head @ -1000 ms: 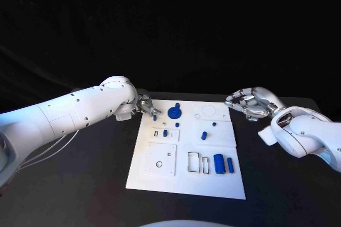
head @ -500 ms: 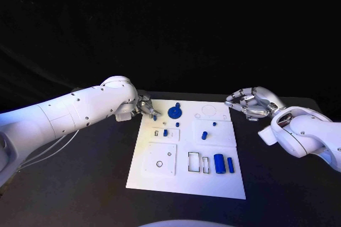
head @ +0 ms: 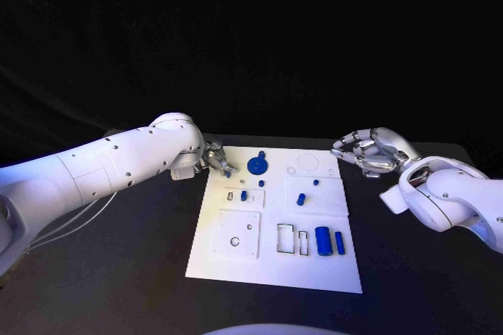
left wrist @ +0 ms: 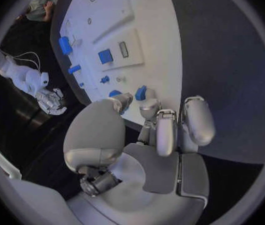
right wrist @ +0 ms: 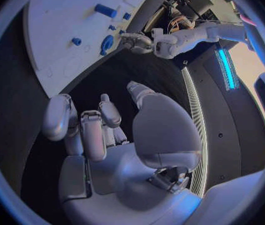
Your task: Assemble the parts on the task board
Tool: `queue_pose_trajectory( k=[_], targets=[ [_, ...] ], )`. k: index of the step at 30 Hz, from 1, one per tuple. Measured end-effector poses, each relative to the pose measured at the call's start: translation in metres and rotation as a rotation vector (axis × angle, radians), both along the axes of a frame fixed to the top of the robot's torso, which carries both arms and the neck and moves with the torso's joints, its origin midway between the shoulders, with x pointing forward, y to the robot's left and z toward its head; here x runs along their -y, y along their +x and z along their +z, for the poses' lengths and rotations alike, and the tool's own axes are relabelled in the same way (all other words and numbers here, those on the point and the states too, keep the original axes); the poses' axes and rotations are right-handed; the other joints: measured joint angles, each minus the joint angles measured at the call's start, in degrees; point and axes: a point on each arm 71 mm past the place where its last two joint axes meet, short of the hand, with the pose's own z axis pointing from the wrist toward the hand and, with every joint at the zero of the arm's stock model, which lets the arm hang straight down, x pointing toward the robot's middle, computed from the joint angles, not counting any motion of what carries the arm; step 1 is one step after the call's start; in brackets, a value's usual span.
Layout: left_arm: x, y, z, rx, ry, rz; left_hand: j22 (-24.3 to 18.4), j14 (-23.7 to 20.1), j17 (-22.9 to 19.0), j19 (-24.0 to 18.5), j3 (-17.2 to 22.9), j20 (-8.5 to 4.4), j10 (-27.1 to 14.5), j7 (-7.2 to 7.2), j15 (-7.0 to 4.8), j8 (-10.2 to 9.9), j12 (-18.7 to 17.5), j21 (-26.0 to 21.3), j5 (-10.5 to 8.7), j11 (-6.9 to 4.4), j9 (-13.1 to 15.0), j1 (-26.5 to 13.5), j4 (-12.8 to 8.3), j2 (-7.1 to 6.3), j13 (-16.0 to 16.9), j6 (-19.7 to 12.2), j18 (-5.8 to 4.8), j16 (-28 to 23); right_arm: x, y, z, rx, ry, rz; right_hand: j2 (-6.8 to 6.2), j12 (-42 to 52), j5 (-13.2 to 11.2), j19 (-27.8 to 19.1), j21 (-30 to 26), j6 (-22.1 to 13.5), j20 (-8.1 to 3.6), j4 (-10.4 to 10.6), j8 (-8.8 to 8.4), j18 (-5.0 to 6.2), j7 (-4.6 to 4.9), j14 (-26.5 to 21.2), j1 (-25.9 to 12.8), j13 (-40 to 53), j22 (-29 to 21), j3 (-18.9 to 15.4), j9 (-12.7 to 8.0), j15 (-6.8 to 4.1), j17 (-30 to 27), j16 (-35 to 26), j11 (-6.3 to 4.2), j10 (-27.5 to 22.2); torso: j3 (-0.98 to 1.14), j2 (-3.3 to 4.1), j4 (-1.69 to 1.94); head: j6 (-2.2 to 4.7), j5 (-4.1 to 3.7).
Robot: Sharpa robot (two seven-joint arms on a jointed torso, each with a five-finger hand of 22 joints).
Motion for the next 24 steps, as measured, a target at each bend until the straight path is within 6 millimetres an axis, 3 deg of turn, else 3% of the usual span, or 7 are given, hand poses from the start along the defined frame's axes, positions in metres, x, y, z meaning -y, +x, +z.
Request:
queue_pose_trajectory(
  k=[3,8,11,14,18,24],
  targets=[
    [-0.0004,0.0002,-0.0004,-0.001,-0.003,0.004,0.0,0.0,0.0,0.0,0.6,0.0,-0.2,0.07,0.0,0.0,0.0,0.0,0.0,-0.22,0.0,1.6,-0.1,0.99,0.0,0.1,0.0,0.0,0.0,0.0,0.0,0.0,0.0,0.0,0.0,0.0,0.0,0.0,0.0,0.0,0.0,0.0,0.0,0.0,0.0,0.0,0.0,0.0,0.0,0.0,0.0,0.0,0.0,0.0,0.0,0.0,-0.01,0.0,0.01,-0.05,0.03],
    [-0.0012,0.0006,-0.0006,-0.002,-0.017,0.015,0.1,0.0,0.0,0.0,5.0,0.0,-0.4,-0.15,0.0,0.9,0.0,0.0,0.0,-0.42,0.0,7.3,-1.4,2.78,0.0,0.2,0.0,0.0,0.0,0.0002,-0.0001,0.0,0.0,0.0,0.0,0.0,0.0,0.0,0.0,0.0,0.0,0.0,0.0,0.0,0.0,0.0,0.0,0.0,0.0,0.0,0.0,0.0,0.0,0.0,0.0,0.0,-0.01,0.0,0.01,-0.15,0.06],
    [-0.0014,0.0007,-0.0006,-0.002,-0.029,0.023,0.2,0.0,0.0,0.0,8.8,0.0,-0.5,-0.25,0.0,1.8,0.0,0.0,-0.1,-0.54,0.2,9.5,-2.7,2.4,0.0,-0.3,0.0,0.0,0.0001,0.0003,-0.0002,0.0,0.0,-0.001,0.0,0.0,0.0,0.0,0.0,0.0,0.0,0.0,0.0,0.0,0.0,0.0,0.0,0.0,0.0,0.0,0.0,0.0,0.0,0.0,0.0,0.0,0.0,0.0,0.02,-0.18,0.07],
    [-0.0017,0.0007,-0.0005,-0.002,-0.044,0.032,0.3,0.0,0.0,0.0,11.5,0.0,-0.6,-0.46,0.0,3.6,0.0,0.0,-0.26,-0.61,0.2,10.5,-1.2,1.54,0.1,-0.5,0.01,0.0,0.0,0.0003,-0.0005,-0.001,-0.001,-0.001,0.0,0.0,0.0,0.0,0.0,0.0,0.0,0.0,0.0,-0.01,0.0,0.0,0.0,0.0,0.0,0.0,0.0,0.0,0.0,0.0,0.0,0.0,0.01,-0.01,0.02,-0.23,0.08],
    [-0.0022,0.0005,-0.0006,-0.006,-0.062,0.042,0.4,0.0,0.0,0.0,12.8,0.0,-0.6,-0.45,0.0,4.9,0.2,0.0,-0.36,-0.64,0.3,10.5,0.1,1.53,0.1,-0.9,0.01,0.0,0.0001,0.0003,-0.001,-0.002,-0.001,-0.001,0.0,0.0,0.0,0.0,0.0,0.0,0.0,0.0,0.0,-0.01,0.0,0.0,0.0,0.0,0.0,0.0,0.0,0.0,0.0,0.0,0.0,0.0,0.02,-0.02,0.02,-0.26,0.12],
    [-0.0057,-0.0018,-0.0003,-0.018,-0.095,0.058,0.6,0.0,0.0,0.0,13.3,0.0,-0.3,-0.43,0.0,5.1,0.4,0.2,-0.53,-0.94,0.3,10.5,0.6,1.53,0.5,-0.9,0.0,0.0,0.0002,0.0002,-0.0019,-0.005,-0.001,-0.001,0.0,0.0,0.0,0.0,0.0,0.0,0.0,0.2,0.0,0.0,0.0,0.0,0.0,0.0,0.0,-0.2,0.0,0.0,0.0,0.0,0.0,0.0,0.04,-0.08,-0.01,-0.32,0.21]
  ],
)
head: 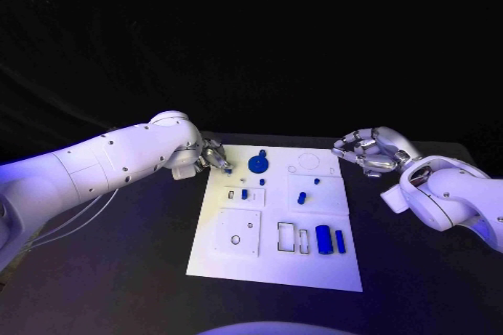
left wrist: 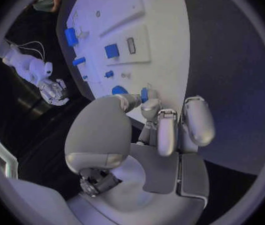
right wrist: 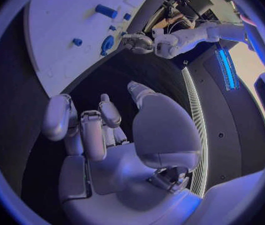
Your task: Assemble the parts on the task board
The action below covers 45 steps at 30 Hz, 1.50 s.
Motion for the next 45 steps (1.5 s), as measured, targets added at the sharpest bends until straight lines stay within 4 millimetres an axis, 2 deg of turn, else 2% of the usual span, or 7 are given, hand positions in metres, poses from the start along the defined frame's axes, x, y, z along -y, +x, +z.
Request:
queue_pose_trajectory(
  k=[7,8,9,12,19,26,45],
  targets=[
    [-0.002,-0.011,0.002,-0.025,-0.07,0.011,0.5,0.0,0.0,0.0,0.6,-0.02,0.5,0.0,0.0,1.6,0.4,0.3,-0.01,-0.09,0.2,-0.8,0.6,-0.75,0.5,-0.4,0.0,0.0,0.001,0.0,-0.001,-0.003,-0.001,-0.002,0.0,0.0,0.0,0.0,0.0,0.0,0.0,0.0,0.0,0.0,0.0,0.0,0.0,0.0,0.0,0.0,0.0,0.0,0.0,0.0,0.0,0.0,0.0,-0.08,0.06,0.09,0.31],
    [-0.001,-0.013,0.002,-0.026,-0.08,0.01,0.8,0.0,0.0,0.2,0.9,-0.22,0.9,-0.02,-0.02,1.7,0.8,0.5,-0.01,-0.24,1.7,-1.0,0.9,-1.04,0.9,-0.4,0.0,0.1,0.001,0.0,-0.001,-0.003,-0.002,-0.002,0.0,0.0,0.0,0.0,0.0,0.0,0.0,0.0,0.0,0.0,0.0,0.0,0.0,0.0,0.0,0.0,0.0,0.0,0.0,0.0,0.0,0.0,-0.02,-0.09,0.08,0.09,0.31],
    [-0.001,-0.016,0.003,-0.027,-0.091,0.009,1.0,0.2,0.0,0.3,3.6,-0.31,1.4,-0.03,-0.22,2.0,1.2,0.7,-0.04,-0.27,2.1,-1.3,-1.1,-1.75,1.4,-0.4,0.0,0.4,0.002,0.0,-0.001,-0.003,-0.002,-0.003,0.0,0.0,0.3,0.0,-0.2,0.0,0.0,0.0,0.0,0.0,0.0,0.0,0.0,0.0,0.0,0.0,0.0,0.0,0.0,0.0,0.0,0.0,-0.02,-0.09,0.1,0.09,0.35],
    [0.0,-0.025,0.004,-0.023,-0.12,0.007,1.2,0.0,0.0,0.3,4.2,-0.31,1.9,-0.04,-0.43,2.7,1.5,0.7,0.23,-0.39,2.2,-2.1,-0.5,-2.49,2.1,-0.3,0.0,0.5,0.002,0.0,-0.001,-0.004,-0.002,-0.004,0.0,0.0,0.4,0.0,-0.2,0.0,0.0,0.0,0.0,0.0,0.0,0.0,0.0,0.0,0.0,0.0,0.0,0.0,0.0,0.0,0.0,0.0,-0.04,-0.09,0.11,0.17,0.55],
    [0.004,-0.048,0.004,-0.003,-0.155,-0.006,1.6,0.0,0.0,0.4,4.4,-0.44,2.6,-0.11,-0.43,2.8,2.2,0.9,0.34,-0.49,2.9,-2.6,-0.3,-2.98,3.1,-0.3,0.0,0.5,0.004,-0.001,-0.002,-0.007,-0.004,-0.007,0.0,0.0,0.4,0.0,-0.2,0.0,0.0,0.0,0.0,0.0,0.0,0.0,0.0,0.0,0.0,0.0,0.0,0.0,0.0,0.0,0.0,0.0,-0.07,-0.12,0.23,0.22,0.79],
    [0.008,-0.063,-0.003,0.018,-0.121,-0.036,2.0,0.0,0.0,0.5,5.8,-0.52,3.6,-0.11,-0.43,3.0,2.9,1.1,0.33,-0.69,2.9,-2.9,-1.6,-3.31,4.5,-0.3,0.0,0.7,0.004,-0.001,-0.002,-0.009,-0.003,-0.007,0.0,0.0,0.3,0.0,-0.2,0.0,0.0,0.0,0.0,0.0,0.0,0.0,0.0,0.0,0.0,0.0,0.0,0.0,0.0,0.0,0.0,0.0,-0.09,-0.23,0.42,0.05,0.8],
    [0.015,-0.067,-0.013,0.035,-0.028,-0.07,2.4,0.2,0.0,0.7,6.5,-0.72,4.0,-0.11,-0.64,3.5,3.2,1.3,0.31,-0.7,2.7,-3.6,-2.0,-3.98,4.8,-0.2,0.0,0.7,0.004,-0.001,-0.004,-0.014,-0.002,-0.007,0.0,0.0,0.3,0.0,-0.2,0.0,0.0,0.0,0.0,0.0,0.0,0.0,0.0,0.0,0.0,0.0,0.0,0.0,0.0,0.0,0.0,0.0,0.02,-0.17,0.26,-0.13,1.0]
  ],
)
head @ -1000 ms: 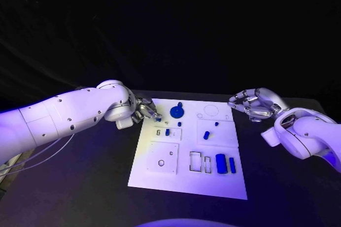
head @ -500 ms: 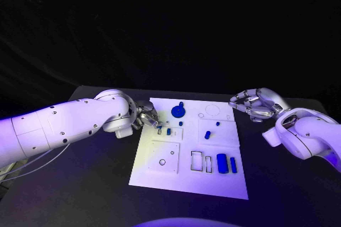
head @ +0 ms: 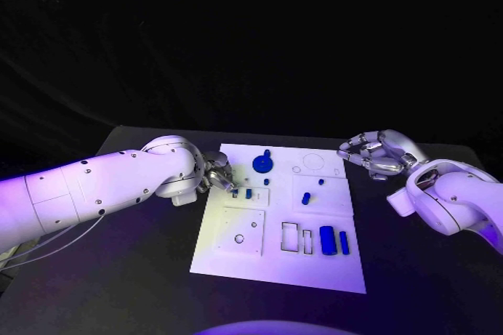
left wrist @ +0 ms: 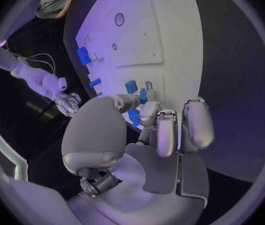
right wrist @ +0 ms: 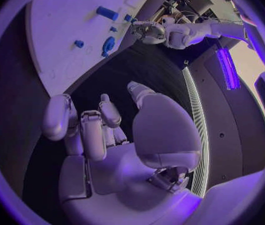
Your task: Assemble the parts on the task board
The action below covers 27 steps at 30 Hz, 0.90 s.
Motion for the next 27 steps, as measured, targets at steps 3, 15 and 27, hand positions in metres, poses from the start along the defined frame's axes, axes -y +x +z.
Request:
queue_pose_trajectory(
  k=[3,15,27],
  targets=[
    [0.0013,0.0002,-0.001,-0.002,0.008,-0.005,0.0,0.0,0.0,0.0,0.1,0.0,0.0,0.0,0.0,0.0,0.0,0.1,-0.02,0.0,0.0,0.0,-0.1,0.0,0.0,0.0,0.0,0.0,-0.0001,-0.0001,0.0,0.0,0.0,0.0,0.0,0.0,0.0,0.0,0.0,0.0,0.0,0.4,0.0,0.0,0.0,0.0,0.0,0.0,0.0,-0.1,0.0,0.0,0.0,0.0,0.0,0.0,0.03,0.02,0.0,-0.07,-0.01],
    [0.0054,0.001,-0.0066,-0.017,0.036,-0.019,0.3,0.0,0.0,0.0,0.1,0.0,0.2,-0.22,0.0,0.4,0.3,0.1,-0.03,-0.21,0.1,-0.5,-0.1,-0.53,0.3,0.4,0.0,0.3,-0.0002,-0.0003,-0.0001,-0.002,0.001,0.001,0.0,0.0,0.0,0.0,0.0,0.0,0.0,0.4,0.0,0.0,0.0,0.0,0.0,0.0,0.0,-0.1,0.0,0.0,0.0,0.0,0.0,0.0,0.01,0.01,0.07,-0.24,-0.13],
    [0.0047,0.002,-0.0073,-0.02,0.05,-0.023,0.2,0.0,0.0,0.0,0.6,0.0,0.2,-0.25,0.0,0.4,0.3,0.1,-0.13,-0.21,0.1,-0.7,-0.6,-0.68,0.1,0.4,0.0,0.3,-0.0001,-0.0003,-0.0002,-0.003,0.001,0.001,0.0,0.0,0.0,0.0,0.0,0.0,0.0,0.4,0.22,0.0,0.0,0.0,0.0,0.0,0.0,-0.1,0.0,0.0,0.0,0.0,0.0,0.0,-0.01,-0.01,0.12,-0.49,-0.19]
  ],
)
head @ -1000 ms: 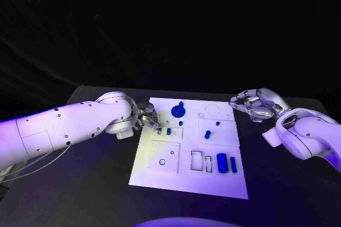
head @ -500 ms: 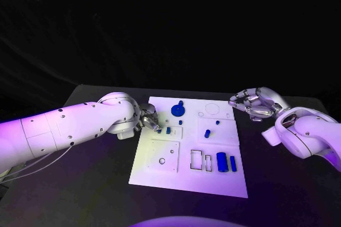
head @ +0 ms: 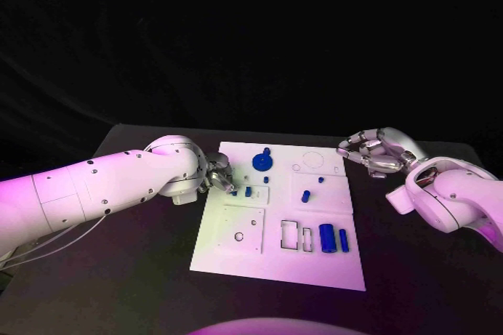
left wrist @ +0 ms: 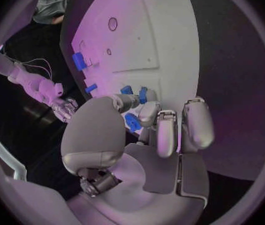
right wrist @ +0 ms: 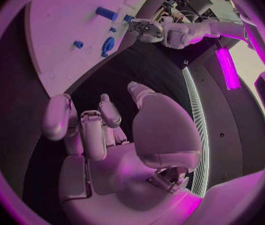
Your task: Assemble the parts on the task board
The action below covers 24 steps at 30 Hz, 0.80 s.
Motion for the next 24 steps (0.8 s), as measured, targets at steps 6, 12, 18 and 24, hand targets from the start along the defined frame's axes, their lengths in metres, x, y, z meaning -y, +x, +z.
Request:
queue_pose_trajectory(
  k=[6,12,18,24],
  targets=[
    [0.0002,0.0002,0.0003,-0.003,0.005,-0.005,0.0,-0.2,0.0,0.0,0.0,0.0,0.0,0.0,-0.2,0.0,0.0,0.0,-0.01,0.0,0.0,-0.1,0.0,-0.13,0.0,0.0,0.0,0.0,0.0,0.0,0.0,-0.001,0.0,0.0,0.0,0.0,0.0,0.0,0.0,0.0,0.0,0.0,0.0,0.0,0.0,0.0,0.0,0.0,0.0,0.0,0.0,0.0,0.0,0.0,0.0,0.0,-0.03,0.01,-0.01,-0.02,-0.01],
    [0.0005,0.0006,0.0004,-0.003,0.009,-0.009,0.0,-0.2,0.0,0.0,0.0,0.0,0.0,-0.05,-0.2,0.0,0.0,0.0,-0.01,0.0,0.0,-0.2,0.0,-0.23,0.0,0.1,0.0,0.0,0.0002,0.0001,-0.0001,-0.001,0.0,0.0,0.0,0.0,0.0,0.0,0.0,0.0,0.0,0.0,0.0,0.0,0.0,0.0,0.0,0.0,0.0,0.0,0.0,0.0,0.0,0.0,0.0,0.0,-0.03,0.01,-0.01,-0.03,0.05],
    [0.0009,0.0009,0.0004,-0.003,0.014,-0.012,0.0,-0.2,0.0,0.0,0.0,0.0,0.0,-0.16,-0.2,0.0,0.0,0.0,-0.01,0.01,0.0,-0.4,0.0,-0.45,0.2,0.4,0.0,0.0,0.0002,0.0002,-0.0002,-0.001,0.0,0.0,0.0,0.0,0.0,0.0,0.0,0.0,0.0,0.2,0.0,0.0,0.0,0.0,0.0,0.0,0.0,-0.2,0.0,0.0,0.0,0.0,0.0,0.0,-0.01,0.02,-0.01,-0.05,0.06],
    [0.0012,0.0007,0.0004,-0.003,0.019,-0.017,0.4,-0.2,0.0,0.0,-0.2,0.0,0.5,-0.18,-0.2,0.3,0.3,0.2,-0.01,-0.1,0.0,-0.5,-0.2,-0.53,0.8,0.4,0.0,0.0,0.0003,0.0003,-0.0002,-0.002,0.0,-0.001,0.0,0.0,0.0,0.0,0.0,0.0,0.0,0.2,0.0,0.0,0.0,0.0,0.0,0.0,0.0,-0.2,0.0,0.0,0.0,0.0,0.0,0.0,0.0,0.02,-0.01,-0.19,0.07]
  ],
)
